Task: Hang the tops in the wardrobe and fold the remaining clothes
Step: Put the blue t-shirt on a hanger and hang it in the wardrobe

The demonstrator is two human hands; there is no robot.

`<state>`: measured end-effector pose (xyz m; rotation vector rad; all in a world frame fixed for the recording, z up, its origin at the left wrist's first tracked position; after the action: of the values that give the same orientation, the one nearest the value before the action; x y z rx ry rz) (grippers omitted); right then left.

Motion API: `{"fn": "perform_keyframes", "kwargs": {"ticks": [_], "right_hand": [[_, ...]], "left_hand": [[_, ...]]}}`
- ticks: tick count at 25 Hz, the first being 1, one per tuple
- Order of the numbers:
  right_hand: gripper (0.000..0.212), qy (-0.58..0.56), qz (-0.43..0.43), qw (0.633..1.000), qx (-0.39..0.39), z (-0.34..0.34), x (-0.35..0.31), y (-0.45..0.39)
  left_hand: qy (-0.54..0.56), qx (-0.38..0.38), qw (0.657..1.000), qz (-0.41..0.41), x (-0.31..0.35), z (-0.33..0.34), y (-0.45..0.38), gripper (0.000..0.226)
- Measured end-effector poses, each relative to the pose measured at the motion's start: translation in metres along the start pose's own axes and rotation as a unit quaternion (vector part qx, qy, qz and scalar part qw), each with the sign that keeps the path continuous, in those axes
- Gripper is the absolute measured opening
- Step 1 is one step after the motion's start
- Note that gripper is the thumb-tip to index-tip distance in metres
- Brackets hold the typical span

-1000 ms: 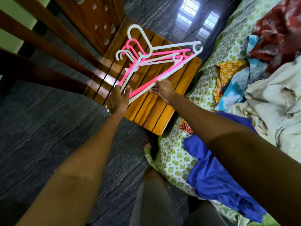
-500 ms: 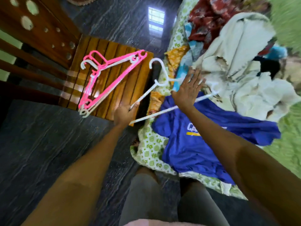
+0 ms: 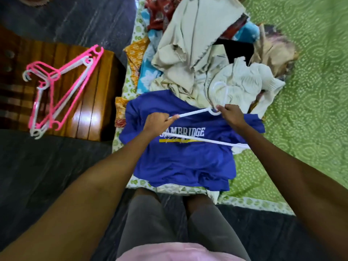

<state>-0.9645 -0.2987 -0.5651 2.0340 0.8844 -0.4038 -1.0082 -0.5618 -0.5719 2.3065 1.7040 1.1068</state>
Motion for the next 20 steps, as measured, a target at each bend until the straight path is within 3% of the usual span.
{"fn": "perform_keyframes", "kwargs": {"ticks": [5,8,14,20], "right_hand": [[0.045,-0.008,0.038,0.996,0.080,-0.029,0.044,-0.014],[0.038,-0.040,0.085,0.987,0.130,-0.039,0.062,-0.020],[0.038,-0.034,0.093,0.985,0.138,-0.045,0.067,-0.027],[0.041,-0.033,0.073,0.987,0.137,-0.029,0.041,-0.029]], "left_hand": [[0.080,0.060,0.995,-0.016,0.030,0.014,-0.040,0.034],[0.024,0.115,0.992,-0.045,0.021,0.008,-0.066,0.029],[-0.113,0.070,0.985,-0.111,0.000,0.007,-0.084,0.033],[-0.066,0.050,0.990,-0.115,-0.001,-0.006,-0.081,0.020]]}}
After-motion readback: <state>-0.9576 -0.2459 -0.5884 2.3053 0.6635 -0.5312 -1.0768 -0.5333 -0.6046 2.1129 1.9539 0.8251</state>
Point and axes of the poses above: each hand's wrist, its own y-axis away from the middle knuckle, its own z-axis out of the palm, x = y × z, the point moved 4 cm from there along -y, towards the middle knuckle
